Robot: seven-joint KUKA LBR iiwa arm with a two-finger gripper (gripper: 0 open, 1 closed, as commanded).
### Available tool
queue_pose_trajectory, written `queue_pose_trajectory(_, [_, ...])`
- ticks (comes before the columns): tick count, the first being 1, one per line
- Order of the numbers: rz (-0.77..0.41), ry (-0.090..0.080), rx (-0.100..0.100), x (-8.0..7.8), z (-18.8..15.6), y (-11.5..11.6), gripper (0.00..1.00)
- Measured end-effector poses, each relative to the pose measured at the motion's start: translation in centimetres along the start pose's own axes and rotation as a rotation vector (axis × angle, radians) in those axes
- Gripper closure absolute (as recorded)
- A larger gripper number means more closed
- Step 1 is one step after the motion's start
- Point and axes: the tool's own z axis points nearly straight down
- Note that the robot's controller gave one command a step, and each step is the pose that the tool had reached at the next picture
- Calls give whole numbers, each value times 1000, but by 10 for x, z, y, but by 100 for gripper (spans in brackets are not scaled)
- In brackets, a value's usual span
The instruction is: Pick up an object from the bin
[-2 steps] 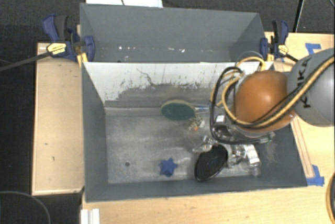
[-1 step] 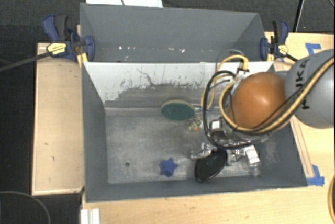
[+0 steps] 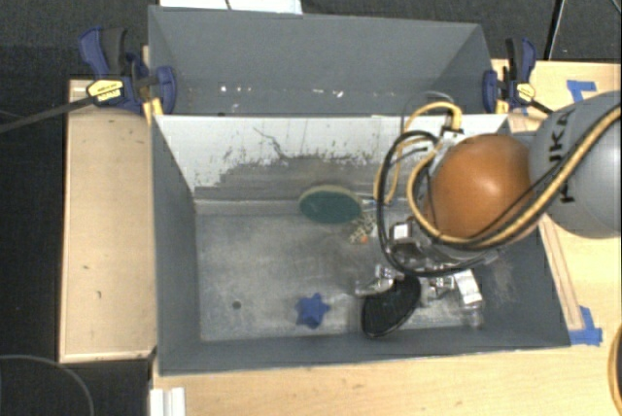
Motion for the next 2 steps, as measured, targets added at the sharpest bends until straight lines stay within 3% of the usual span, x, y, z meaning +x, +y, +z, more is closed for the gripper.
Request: queue_pose_trajectory(2, [12,3,-9,-2,-74,-3,100])
